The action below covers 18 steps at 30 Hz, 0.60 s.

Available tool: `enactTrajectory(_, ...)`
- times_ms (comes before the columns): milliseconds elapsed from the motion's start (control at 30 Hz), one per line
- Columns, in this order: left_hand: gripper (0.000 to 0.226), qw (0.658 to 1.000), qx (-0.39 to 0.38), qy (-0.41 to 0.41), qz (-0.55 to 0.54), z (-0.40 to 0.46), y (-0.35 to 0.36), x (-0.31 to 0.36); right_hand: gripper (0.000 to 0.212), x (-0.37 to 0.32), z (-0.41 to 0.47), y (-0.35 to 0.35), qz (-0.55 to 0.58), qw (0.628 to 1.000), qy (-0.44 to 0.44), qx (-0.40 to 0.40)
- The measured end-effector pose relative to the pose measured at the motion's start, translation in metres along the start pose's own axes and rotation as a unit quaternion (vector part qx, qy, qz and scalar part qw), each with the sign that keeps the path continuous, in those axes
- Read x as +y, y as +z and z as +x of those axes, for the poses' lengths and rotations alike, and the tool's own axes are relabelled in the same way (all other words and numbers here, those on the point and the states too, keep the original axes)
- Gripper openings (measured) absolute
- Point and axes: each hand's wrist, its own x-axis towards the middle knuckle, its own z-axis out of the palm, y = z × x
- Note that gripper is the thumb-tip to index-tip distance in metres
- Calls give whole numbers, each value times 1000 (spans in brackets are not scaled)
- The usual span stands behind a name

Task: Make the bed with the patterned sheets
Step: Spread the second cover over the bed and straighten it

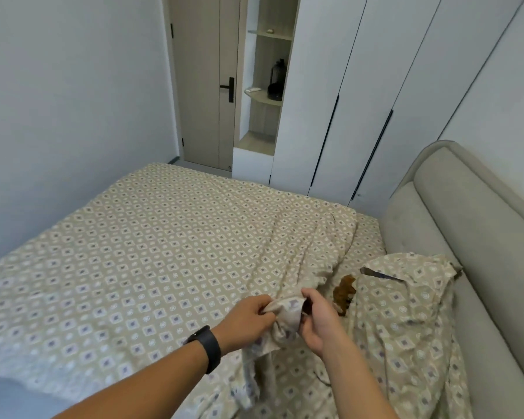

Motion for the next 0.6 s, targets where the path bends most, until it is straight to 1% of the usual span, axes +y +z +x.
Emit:
enactTrajectory(67,10,999,22,-20,-24,-10,-12,-16,18,11,3,17,6,1000,20,7)
enactTrajectory(133,8,996,57,-27,-58,-16,-23,-26,14,13,5,28,9,1000,19,10)
enactTrajectory(200,8,989,123,-45,-75,-26,-42,-38,12,16,5,50,2,1000,15,-9)
enactTrajectory(267,6,984,160,-47,-67,-32,-60,-46,14,19,3,71,-18,999,-3,-36)
enactTrajectory(333,8,983,161,-39,-77,-41,-84,-57,19,25,1,103,-54,996,-36,-63)
enactTrajectory(433,9,980,169,-43,-96,-55,-133,-81,22,40,-6,161,-85,987,-61,-118)
enactTrajectory(500,14,976,176,-51,-121,-67,-168,-106,22,57,-9,203,-109,983,-71,-127)
enactTrajectory(600,15,971,187,-53,-138,-86,-210,-130,15,78,-17,263,-147,976,-83,-136)
